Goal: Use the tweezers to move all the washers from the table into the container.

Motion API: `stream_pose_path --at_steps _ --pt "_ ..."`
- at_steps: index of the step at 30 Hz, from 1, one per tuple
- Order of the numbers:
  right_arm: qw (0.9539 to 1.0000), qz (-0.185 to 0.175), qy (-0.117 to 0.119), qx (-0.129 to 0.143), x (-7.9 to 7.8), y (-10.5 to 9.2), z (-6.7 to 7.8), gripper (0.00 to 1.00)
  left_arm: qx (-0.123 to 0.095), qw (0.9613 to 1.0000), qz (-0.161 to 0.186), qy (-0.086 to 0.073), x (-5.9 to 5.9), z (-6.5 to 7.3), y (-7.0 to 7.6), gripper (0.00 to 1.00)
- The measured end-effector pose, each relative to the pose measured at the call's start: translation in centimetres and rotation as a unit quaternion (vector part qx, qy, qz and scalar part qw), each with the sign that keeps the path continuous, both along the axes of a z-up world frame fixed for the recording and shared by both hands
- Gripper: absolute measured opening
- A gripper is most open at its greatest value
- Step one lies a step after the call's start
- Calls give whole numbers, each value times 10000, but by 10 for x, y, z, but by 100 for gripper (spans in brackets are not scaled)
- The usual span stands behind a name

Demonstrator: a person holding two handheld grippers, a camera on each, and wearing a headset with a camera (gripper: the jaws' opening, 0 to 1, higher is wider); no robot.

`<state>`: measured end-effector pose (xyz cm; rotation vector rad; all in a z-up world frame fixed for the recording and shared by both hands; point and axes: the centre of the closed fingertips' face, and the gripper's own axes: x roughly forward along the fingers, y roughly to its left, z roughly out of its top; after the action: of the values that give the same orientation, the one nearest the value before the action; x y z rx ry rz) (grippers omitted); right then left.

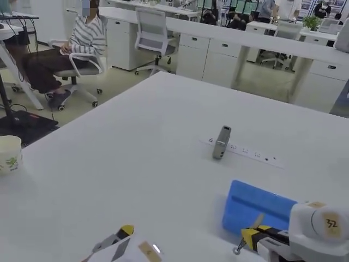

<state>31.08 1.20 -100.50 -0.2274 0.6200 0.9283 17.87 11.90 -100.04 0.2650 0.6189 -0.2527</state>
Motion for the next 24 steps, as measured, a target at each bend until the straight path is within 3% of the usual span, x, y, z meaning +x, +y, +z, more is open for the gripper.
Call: stream_pose_path --at_steps 12,24 --pt "9996 -106 -256 99 4 -5 23 2 -43 10000 -2 -52 1 2 -1 96" --pt "9990 -107 -413 107 11 -6 36 1 -34 10000 3 -71 0 3 0 96"
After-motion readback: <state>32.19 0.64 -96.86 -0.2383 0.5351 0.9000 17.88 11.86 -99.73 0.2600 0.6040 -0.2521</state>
